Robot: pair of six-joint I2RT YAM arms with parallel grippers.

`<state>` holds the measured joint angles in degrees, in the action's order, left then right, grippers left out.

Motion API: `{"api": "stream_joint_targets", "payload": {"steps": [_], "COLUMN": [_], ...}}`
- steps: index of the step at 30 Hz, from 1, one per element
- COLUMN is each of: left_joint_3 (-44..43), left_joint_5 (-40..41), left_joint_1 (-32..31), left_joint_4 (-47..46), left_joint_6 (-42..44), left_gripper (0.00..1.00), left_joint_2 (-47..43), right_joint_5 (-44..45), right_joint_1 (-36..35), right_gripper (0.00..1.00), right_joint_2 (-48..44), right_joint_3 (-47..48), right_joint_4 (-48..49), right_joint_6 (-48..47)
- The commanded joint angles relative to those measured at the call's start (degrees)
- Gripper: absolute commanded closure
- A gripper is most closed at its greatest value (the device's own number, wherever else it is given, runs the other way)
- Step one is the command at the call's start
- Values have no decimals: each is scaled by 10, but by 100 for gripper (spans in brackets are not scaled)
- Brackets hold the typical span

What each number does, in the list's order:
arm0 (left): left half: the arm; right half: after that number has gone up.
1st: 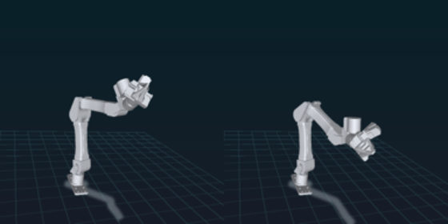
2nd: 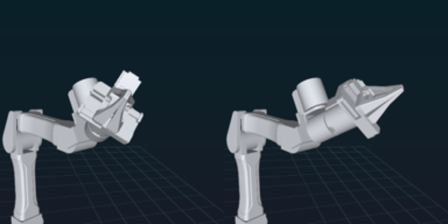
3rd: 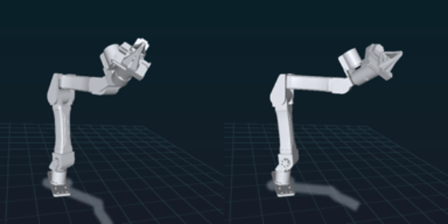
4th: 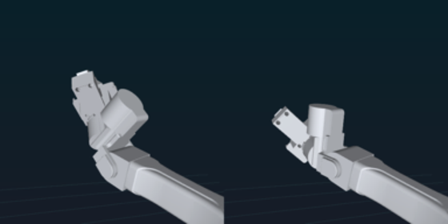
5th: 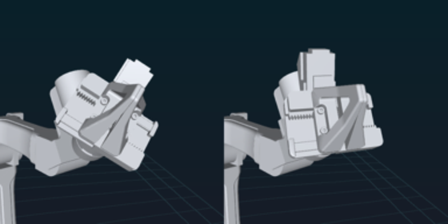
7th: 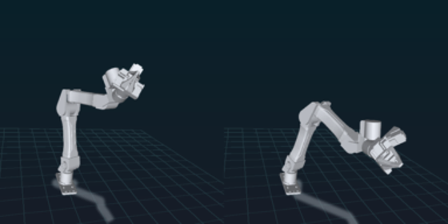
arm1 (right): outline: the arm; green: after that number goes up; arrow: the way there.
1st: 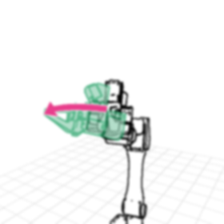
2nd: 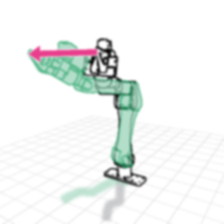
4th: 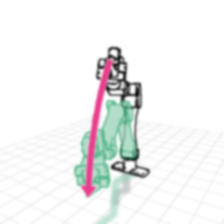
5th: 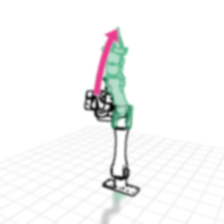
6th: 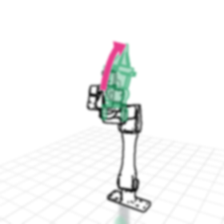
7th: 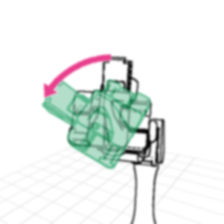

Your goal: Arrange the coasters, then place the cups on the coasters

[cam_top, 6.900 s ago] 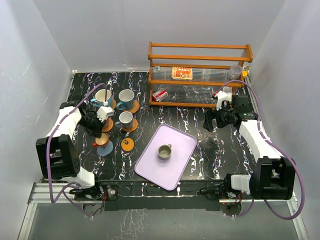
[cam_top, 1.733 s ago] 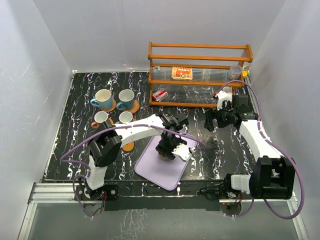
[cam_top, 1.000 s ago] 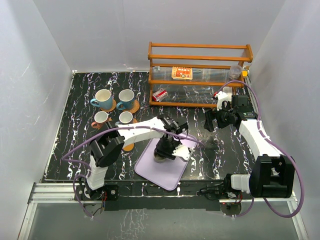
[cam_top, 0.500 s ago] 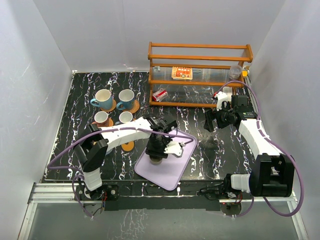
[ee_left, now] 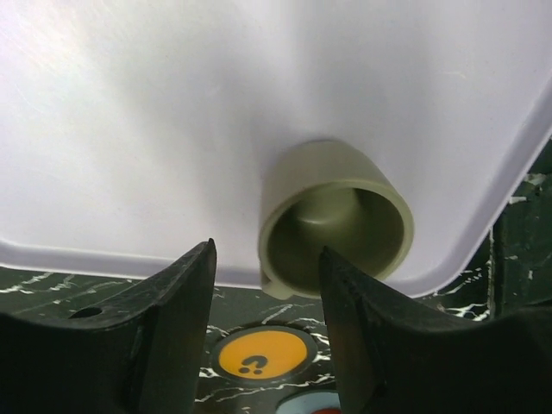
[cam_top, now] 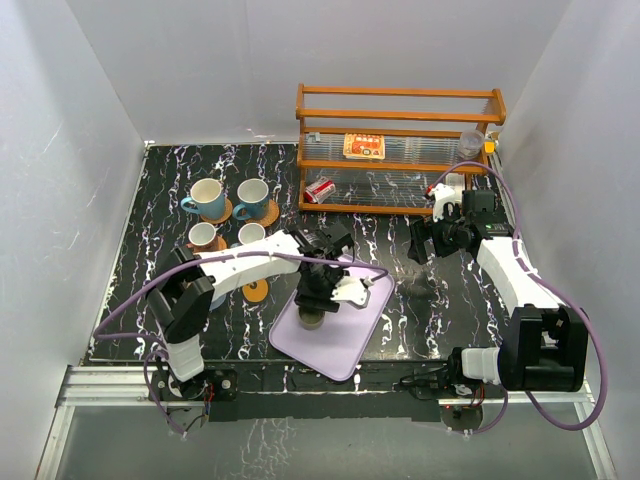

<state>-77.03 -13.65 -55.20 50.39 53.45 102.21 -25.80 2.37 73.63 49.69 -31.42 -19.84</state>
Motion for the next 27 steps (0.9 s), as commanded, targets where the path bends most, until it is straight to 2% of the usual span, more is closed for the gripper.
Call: {"api": "stream_joint_targets", "payload": {"steps": [1, 9, 16, 27], "left_joint_3": [-41, -54, -56, -59], "left_joint_5": [-35, -59, -74, -85], "left_joint_1": [2, -1, -4, -11], "left_joint_4": [11, 37, 48, 41], "left_joint_6": [33, 65, 72, 59], "left_gripper": [50, 53, 63, 72], "left_joint_2": [20, 40, 47, 56], "right_joint_5": [3, 3, 3, 2], "right_joint_1": [3, 2, 3, 3], "right_gripper": [2, 2, 2, 2], "right_joint_2": [-3, 2, 4, 5], "right_joint_3": [3, 5, 5, 5], "right_joint_4": [17, 17, 16, 15], "right_joint_6": [-7, -7, -8, -8]}}
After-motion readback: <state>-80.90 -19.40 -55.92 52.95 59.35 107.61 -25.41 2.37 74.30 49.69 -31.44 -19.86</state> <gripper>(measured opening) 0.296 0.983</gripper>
